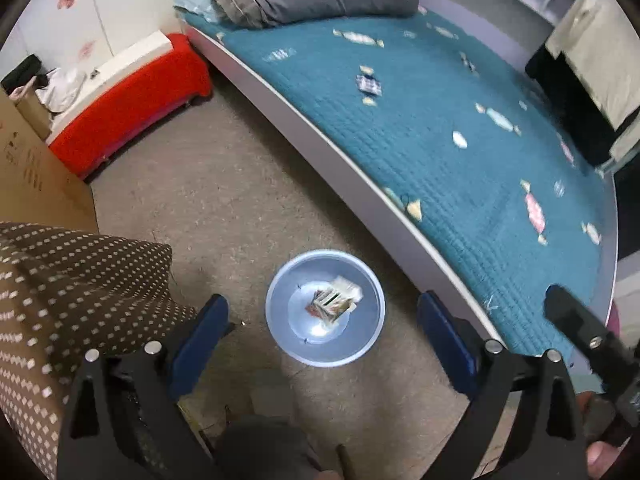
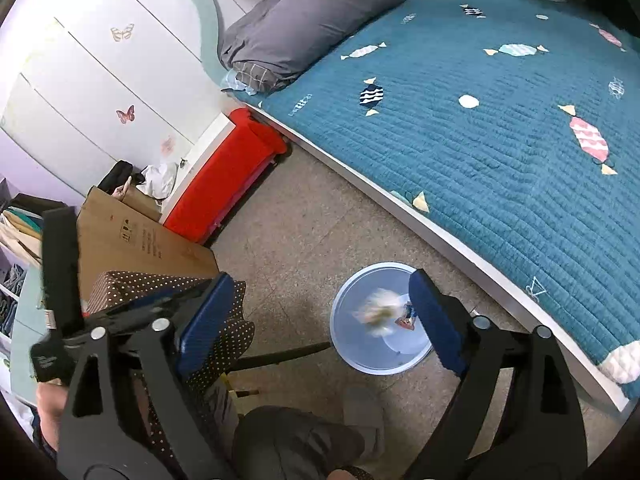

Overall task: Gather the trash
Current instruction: 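Carry both items to the blue wastebasket and open both tools to drop them, then move both tools back over the table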

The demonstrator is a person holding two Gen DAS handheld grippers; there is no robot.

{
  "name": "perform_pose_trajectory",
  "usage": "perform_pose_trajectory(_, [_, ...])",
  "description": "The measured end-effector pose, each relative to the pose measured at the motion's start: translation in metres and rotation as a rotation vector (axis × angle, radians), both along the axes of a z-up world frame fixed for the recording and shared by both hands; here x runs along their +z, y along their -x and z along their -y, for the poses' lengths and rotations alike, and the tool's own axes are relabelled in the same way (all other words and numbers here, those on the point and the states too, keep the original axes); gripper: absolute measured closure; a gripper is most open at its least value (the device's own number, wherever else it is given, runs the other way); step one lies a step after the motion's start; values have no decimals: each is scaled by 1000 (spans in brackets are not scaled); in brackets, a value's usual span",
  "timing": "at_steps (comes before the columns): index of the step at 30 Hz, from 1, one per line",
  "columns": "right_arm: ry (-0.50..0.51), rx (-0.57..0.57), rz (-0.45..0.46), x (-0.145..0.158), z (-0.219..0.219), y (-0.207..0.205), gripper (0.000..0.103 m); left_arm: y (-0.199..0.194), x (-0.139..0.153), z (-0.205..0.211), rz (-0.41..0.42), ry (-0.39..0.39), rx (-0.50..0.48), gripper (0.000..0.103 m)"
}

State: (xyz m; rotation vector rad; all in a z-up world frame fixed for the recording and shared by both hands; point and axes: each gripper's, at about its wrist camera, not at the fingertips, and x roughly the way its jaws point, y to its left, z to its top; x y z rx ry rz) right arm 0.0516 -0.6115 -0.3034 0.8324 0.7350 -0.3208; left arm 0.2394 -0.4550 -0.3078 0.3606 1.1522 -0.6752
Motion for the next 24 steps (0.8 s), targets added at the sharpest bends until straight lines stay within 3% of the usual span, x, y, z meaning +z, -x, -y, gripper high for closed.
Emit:
perform_pose_trajectory(2, [0, 1, 7, 4, -3, 0, 6, 3, 12, -10, 25, 20, 2, 9])
perform_pose_trajectory(9, [54, 9, 27, 37, -31, -2, 6, 22, 58, -48, 118, 91, 29, 9])
perform_pose_trajectory(24, [240, 153, 174, 155, -142, -6, 6, 75, 156, -178, 342, 214, 141, 9])
